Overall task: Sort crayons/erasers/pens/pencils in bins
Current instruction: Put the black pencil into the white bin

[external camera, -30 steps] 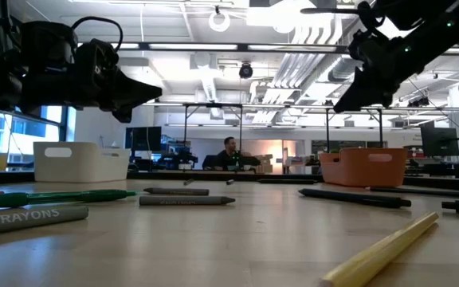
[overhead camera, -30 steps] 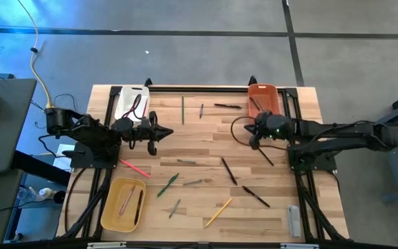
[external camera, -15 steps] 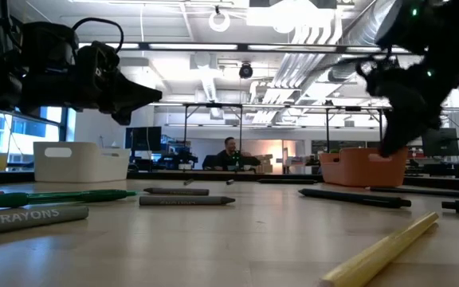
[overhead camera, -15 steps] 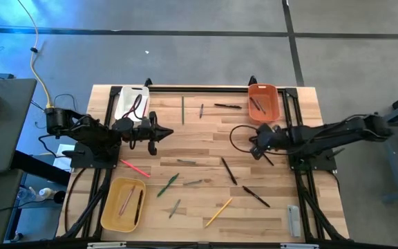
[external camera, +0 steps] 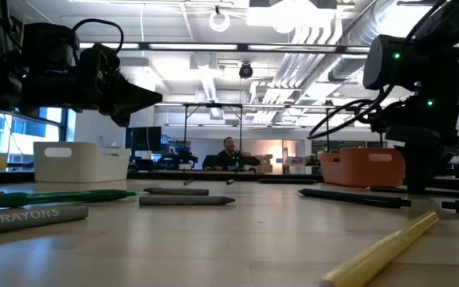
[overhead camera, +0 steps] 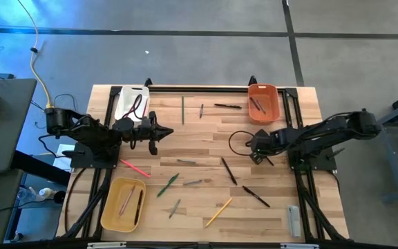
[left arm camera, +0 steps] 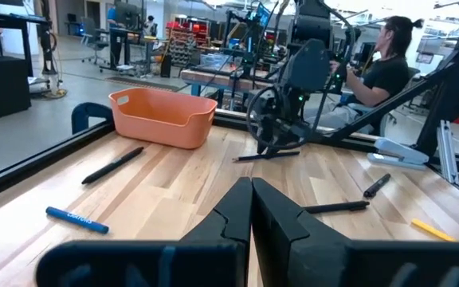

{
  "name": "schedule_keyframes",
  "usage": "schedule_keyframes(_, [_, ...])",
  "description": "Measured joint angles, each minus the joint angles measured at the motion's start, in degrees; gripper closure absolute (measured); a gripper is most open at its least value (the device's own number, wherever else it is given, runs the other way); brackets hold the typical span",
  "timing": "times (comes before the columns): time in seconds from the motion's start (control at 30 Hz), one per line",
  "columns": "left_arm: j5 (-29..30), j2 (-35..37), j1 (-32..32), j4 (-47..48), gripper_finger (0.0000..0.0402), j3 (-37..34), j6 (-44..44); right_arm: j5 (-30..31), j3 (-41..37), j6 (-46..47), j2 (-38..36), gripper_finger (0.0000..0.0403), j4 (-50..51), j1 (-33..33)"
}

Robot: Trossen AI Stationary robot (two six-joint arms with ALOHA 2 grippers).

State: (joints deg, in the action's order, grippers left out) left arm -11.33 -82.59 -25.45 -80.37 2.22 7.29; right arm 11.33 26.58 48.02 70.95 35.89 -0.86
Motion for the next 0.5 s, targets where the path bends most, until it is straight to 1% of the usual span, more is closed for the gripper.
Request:
schedule_keyframes(0.13, [0.1, 0.0, -0.3, 0.0, 0.0401, 0.0, 0.0, -0.4, 0.1, 0.0, 1.0, 0.0315, -0.4, 0.0])
schedule_keyframes(0.23, [0.1, 0.0, -1.0, 0.0, 0.0401, 0.0, 1.3, -1.1, 0.0, 0.0, 0.8, 0.0337, -0.7, 0.0])
schedule_keyframes(0.4, [0.0, 0.0, -2.1, 0.0, 0.0402, 0.0, 6.1, -2.5, 0.0, -0.5, 0.8, 0.0384, -1.4, 0.0])
schedule_keyframes(0.5, [-0.3, 0.0, -2.3, 0.0, 0.0401, 0.0, 10.5, -3.0, 0.2, -1.7, 0.8, 0.0397, -1.4, 0.0])
